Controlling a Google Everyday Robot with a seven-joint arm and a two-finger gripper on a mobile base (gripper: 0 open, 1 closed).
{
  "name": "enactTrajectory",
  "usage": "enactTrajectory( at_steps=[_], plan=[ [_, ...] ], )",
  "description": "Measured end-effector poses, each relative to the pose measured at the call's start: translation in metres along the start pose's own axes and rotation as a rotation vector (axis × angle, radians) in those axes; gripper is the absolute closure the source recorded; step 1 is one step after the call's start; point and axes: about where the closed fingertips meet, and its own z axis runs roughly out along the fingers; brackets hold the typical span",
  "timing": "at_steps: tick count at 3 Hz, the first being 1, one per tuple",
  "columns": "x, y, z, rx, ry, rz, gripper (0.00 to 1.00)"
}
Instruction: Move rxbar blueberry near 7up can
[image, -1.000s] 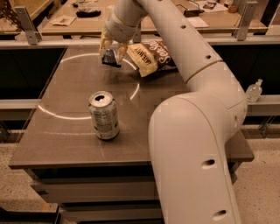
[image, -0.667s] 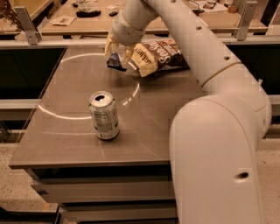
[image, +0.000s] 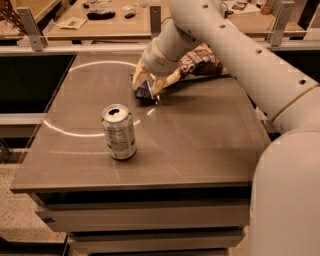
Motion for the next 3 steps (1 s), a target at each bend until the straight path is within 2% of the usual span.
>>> enactTrajectory(
  at_steps=[1, 3],
  plan=[
    [-0.016, 0.017, -0.004, 0.003, -0.002, 0.032, 1.0],
    [-0.068, 0.041, -0.04, -0.002, -0.037, 0.058, 1.0]
  ],
)
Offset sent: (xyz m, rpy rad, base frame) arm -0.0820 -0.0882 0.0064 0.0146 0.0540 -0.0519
